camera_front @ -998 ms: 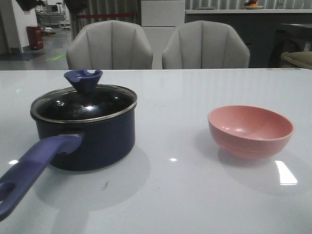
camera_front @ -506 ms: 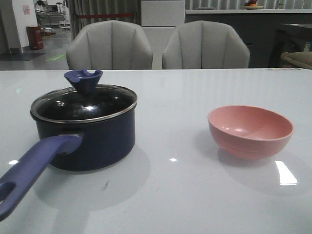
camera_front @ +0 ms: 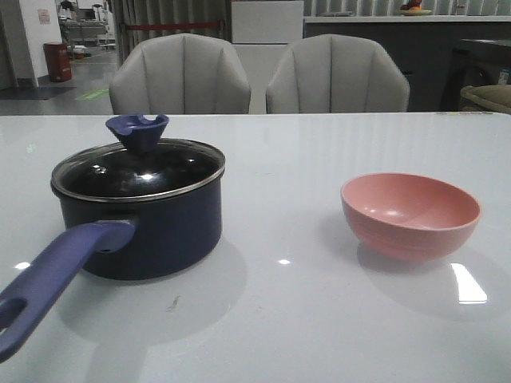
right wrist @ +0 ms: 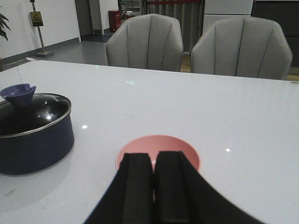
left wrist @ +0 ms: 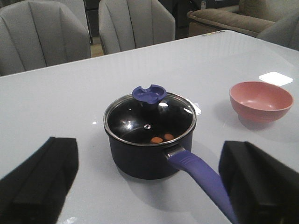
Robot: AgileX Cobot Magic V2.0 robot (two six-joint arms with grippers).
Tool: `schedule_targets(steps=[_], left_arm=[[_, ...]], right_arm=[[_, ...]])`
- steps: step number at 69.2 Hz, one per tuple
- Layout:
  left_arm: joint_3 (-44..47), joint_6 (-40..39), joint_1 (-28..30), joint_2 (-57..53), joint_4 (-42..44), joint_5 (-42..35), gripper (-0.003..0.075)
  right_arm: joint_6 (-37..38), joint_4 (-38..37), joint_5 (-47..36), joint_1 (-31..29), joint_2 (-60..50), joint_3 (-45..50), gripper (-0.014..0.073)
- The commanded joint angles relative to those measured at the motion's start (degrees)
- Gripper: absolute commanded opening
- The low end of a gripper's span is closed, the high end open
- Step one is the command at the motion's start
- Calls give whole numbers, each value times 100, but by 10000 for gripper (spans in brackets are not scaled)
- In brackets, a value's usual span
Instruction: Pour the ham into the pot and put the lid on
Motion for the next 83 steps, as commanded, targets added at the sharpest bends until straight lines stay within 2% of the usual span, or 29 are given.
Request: schedule_targets(steps=[1,4,5,6,10,14,17,36,53,61,68,76,83], left_arm=[[41,-11,16,-165,-72,-604,459],[38,-11,16,-185,-72,-666,305],[38,-11,16,-185,-72,-667,305],[38,-11,16,-185,-72,-729,223],[38,-11,16,-185,-72,-859,90],[38,-11,16,-185,-134,-916,146],[38,-11,16,-185,-183,-916,151],[38,-11,16,-185,-183,-916,112],[149,-11,41,-185,35,-995,112],[602,-34,320,-237,90,-1668,112],[1161,-254,786,-266,129,-2485,112],[1686,-890,1179,-421,336,-2968,112],[2039,-986,1398,-590,362,-3334,112]], right_arm=[[-25,36,-412,6,50,-177,161],[-25,36,-412,6,50,-177,161],[-25,36,-412,6,50,-177,161],[-25,36,-412,6,50,-177,161],[-25,36,-412,6,50,-177,161],[-25,36,-412,6,50,-177,161],[-25,36,-412,6,50,-177,161],[-25,36,-412,6,50,-177,161],[-25,36,-412,6,50,-177,161],[-25,36,-412,6,50,-177,161],[-25,36,-412,6,50,-177,161],[-25,36,-412,6,50,-177,161],[-25,36,-412,6,50,-177,161]])
